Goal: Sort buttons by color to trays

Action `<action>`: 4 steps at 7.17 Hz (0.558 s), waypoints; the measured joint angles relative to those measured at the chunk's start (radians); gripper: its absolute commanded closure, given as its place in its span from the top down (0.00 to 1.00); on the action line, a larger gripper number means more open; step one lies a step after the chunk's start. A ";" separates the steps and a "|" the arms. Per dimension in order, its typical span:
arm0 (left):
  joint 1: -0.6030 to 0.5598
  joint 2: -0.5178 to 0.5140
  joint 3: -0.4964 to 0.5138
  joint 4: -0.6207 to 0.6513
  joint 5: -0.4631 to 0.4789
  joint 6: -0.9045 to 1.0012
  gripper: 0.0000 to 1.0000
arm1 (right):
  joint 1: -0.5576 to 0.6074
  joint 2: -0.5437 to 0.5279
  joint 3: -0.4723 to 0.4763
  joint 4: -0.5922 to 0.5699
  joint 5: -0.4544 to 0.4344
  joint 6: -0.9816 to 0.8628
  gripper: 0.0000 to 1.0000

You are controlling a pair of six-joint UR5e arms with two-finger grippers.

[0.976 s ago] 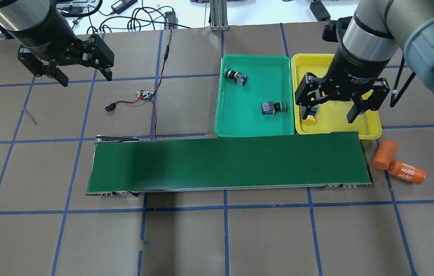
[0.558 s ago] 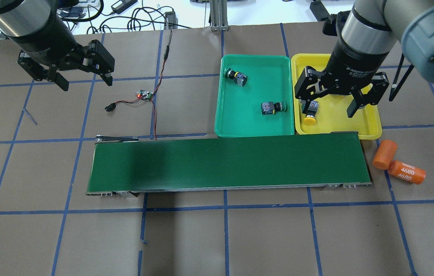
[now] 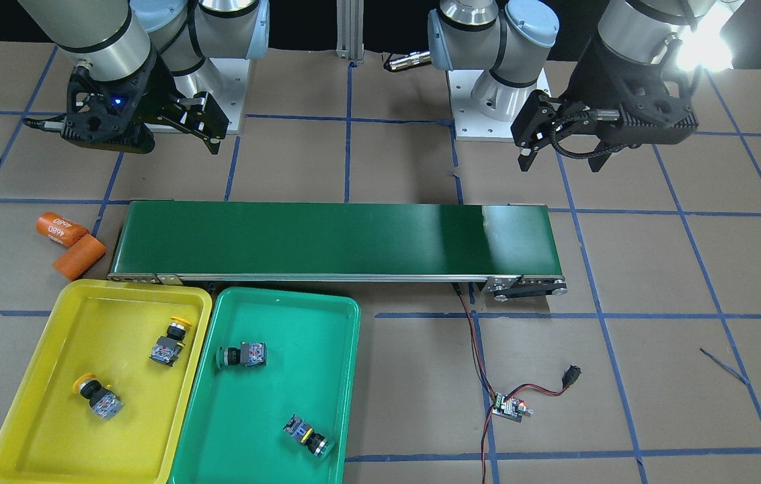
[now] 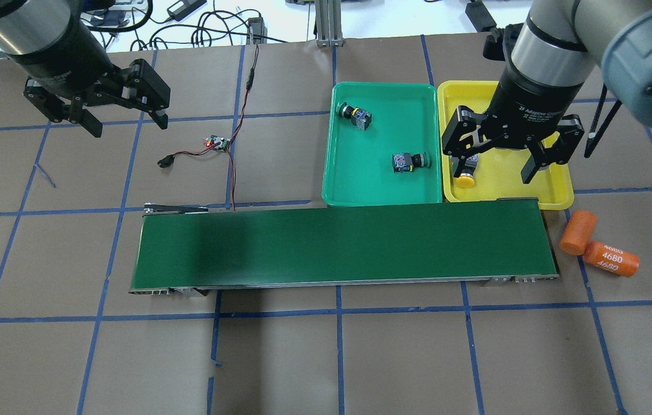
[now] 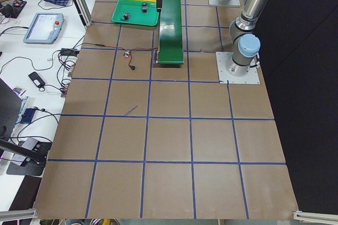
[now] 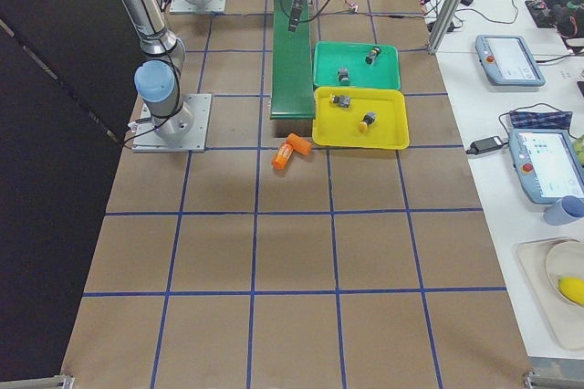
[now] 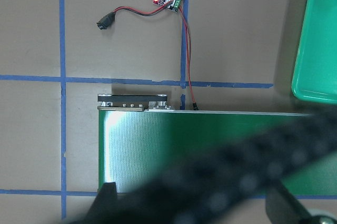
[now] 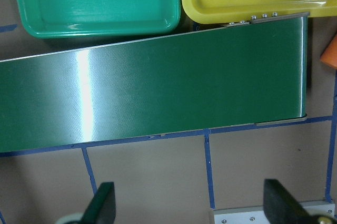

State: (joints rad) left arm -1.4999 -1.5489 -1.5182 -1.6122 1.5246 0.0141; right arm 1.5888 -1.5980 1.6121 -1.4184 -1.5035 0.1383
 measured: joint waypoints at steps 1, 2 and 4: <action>0.005 -0.002 0.004 -0.006 0.001 0.001 1.00 | 0.005 -0.001 0.002 0.000 0.003 0.002 1.00; 0.008 -0.004 0.008 -0.008 0.002 0.002 1.00 | 0.020 -0.003 0.002 0.000 0.001 0.004 1.00; 0.015 -0.007 0.015 -0.009 -0.001 0.003 1.00 | 0.049 -0.006 0.003 0.000 -0.005 0.007 1.00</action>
State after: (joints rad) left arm -1.4845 -1.5554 -1.5035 -1.6214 1.5239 0.0174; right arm 1.6382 -1.6044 1.6149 -1.4179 -1.5085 0.1449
